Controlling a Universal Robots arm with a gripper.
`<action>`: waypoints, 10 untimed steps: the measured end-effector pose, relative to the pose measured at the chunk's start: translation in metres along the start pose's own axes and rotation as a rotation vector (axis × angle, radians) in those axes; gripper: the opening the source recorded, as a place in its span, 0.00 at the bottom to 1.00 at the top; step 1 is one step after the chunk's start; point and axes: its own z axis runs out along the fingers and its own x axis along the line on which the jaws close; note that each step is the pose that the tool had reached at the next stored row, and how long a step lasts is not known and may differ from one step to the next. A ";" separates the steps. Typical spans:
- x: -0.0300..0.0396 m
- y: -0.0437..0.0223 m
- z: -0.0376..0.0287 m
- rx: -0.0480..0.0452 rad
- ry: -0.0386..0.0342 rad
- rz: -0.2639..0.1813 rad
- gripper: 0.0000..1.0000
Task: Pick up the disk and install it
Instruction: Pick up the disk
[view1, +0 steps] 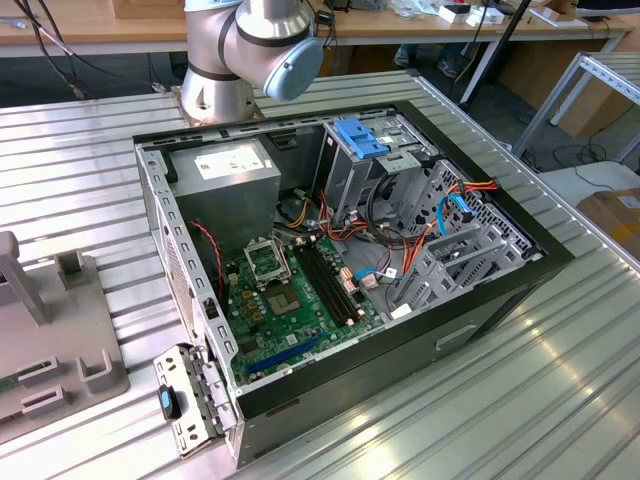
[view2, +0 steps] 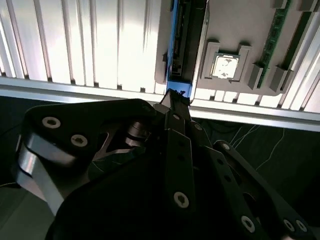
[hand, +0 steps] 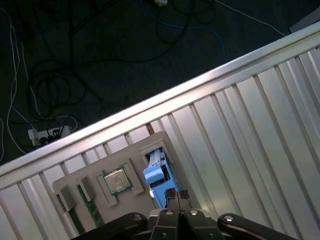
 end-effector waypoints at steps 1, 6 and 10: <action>0.0000 0.0000 0.0000 -0.0006 -0.0008 -0.049 0.11; 0.0000 0.0000 0.0000 -0.0008 -0.0012 -0.074 0.11; 0.0000 0.0000 0.0000 -0.0015 -0.0022 -0.133 0.11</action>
